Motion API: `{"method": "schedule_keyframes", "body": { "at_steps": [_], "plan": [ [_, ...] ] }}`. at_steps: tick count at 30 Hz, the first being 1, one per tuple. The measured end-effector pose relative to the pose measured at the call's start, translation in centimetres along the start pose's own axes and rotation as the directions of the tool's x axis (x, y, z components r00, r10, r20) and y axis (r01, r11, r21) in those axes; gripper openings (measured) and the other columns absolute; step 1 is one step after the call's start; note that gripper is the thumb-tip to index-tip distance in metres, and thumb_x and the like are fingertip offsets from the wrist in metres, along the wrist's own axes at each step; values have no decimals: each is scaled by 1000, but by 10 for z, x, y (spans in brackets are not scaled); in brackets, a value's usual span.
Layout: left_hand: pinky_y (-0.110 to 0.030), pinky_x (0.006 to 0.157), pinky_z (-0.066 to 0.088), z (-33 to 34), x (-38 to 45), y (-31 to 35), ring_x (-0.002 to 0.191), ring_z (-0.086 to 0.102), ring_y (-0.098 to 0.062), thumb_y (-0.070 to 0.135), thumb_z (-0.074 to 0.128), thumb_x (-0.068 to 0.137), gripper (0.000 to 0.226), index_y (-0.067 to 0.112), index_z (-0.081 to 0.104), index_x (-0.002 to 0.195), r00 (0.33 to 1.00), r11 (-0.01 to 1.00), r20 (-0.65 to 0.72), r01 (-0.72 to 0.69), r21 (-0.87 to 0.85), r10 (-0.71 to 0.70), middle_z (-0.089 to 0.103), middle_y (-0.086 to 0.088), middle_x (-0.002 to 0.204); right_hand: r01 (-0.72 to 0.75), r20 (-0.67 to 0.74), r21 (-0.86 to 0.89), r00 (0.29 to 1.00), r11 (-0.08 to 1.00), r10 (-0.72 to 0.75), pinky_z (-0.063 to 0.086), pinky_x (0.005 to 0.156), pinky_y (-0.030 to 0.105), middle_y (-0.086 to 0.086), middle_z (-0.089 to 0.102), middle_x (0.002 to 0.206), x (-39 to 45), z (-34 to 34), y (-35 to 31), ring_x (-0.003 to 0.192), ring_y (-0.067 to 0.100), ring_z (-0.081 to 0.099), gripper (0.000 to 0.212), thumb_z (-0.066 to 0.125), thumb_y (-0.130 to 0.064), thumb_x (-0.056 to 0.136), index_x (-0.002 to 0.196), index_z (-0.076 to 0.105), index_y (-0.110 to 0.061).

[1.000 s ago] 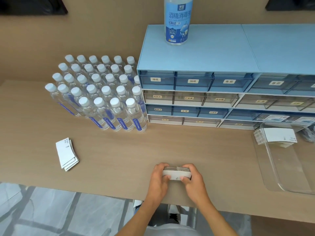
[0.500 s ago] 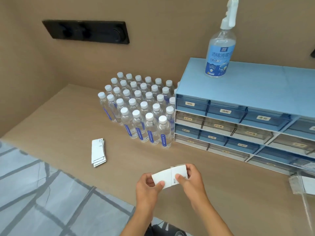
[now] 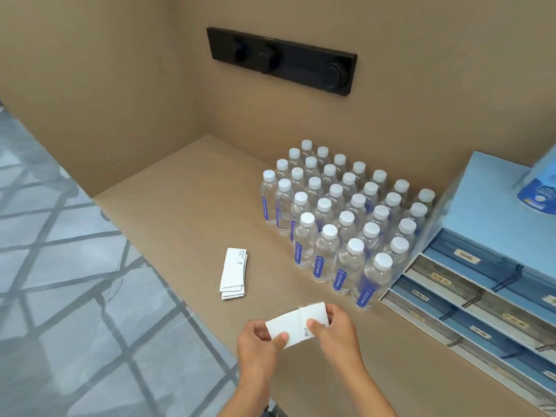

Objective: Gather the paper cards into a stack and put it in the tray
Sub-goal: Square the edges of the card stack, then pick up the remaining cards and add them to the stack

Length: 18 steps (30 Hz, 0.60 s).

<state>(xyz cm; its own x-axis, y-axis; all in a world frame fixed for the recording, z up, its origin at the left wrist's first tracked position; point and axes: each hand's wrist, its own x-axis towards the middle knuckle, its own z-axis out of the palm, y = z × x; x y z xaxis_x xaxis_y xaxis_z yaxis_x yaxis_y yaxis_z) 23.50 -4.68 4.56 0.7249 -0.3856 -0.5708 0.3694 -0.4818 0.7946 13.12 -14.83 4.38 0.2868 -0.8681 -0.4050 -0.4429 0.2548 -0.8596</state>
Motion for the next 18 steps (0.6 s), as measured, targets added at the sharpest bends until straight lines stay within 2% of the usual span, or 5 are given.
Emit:
{"method": "schedule_keyframes", "body": {
  "at_steps": [3, 5, 10, 15, 18],
  "plan": [
    [-48, 84, 59, -9, 28, 11, 89, 72, -32, 4, 82, 73, 28, 9, 62, 93, 992, 991, -37, 114, -74, -117, 72, -13, 93, 54, 67, -119, 997, 991, -46, 49, 66, 20, -9, 72, 89, 22, 26, -24, 83, 8, 68, 24, 66, -5, 80, 93, 64, -25],
    [-44, 79, 58, -15, 46, 18, 83, 70, -32, 6, 82, 74, 27, 8, 61, 90, 983, 980, -61, 165, -114, -173, 70, -13, 89, 93, 112, -203, 991, 975, -71, 47, 66, 21, -9, 70, 92, 37, 44, -39, 86, 12, 67, 24, 65, -7, 81, 100, 63, -21],
    [-31, 60, 43, -25, 84, 33, 68, 58, -24, 12, 77, 80, 22, 9, 55, 78, 956, 935, -111, 235, -265, -272, 66, -8, 77, 199, 222, -412, 968, 889, -114, 51, 87, 33, 2, 62, 111, 80, 88, -76, 103, 21, 61, 30, 64, -10, 82, 111, 63, -14],
    [-31, 59, 39, -36, 114, 48, 70, 53, -23, 17, 72, 85, 24, 9, 51, 77, 920, 879, -128, 303, -368, -371, 58, -7, 76, 338, 381, -533, 914, 776, -136, 42, 84, 25, 1, 54, 128, 117, 132, -105, 113, 19, 56, 38, 64, -10, 84, 122, 59, -13],
    [-32, 62, 40, -40, 128, 53, 76, 54, -25, 22, 71, 85, 23, 7, 53, 83, 889, 838, -119, 361, -410, -441, 60, -8, 82, 411, 482, -559, 868, 720, -121, 43, 94, 27, 0, 45, 141, 134, 155, -117, 121, 20, 52, 41, 62, -11, 85, 126, 55, -9]
  ]
}}
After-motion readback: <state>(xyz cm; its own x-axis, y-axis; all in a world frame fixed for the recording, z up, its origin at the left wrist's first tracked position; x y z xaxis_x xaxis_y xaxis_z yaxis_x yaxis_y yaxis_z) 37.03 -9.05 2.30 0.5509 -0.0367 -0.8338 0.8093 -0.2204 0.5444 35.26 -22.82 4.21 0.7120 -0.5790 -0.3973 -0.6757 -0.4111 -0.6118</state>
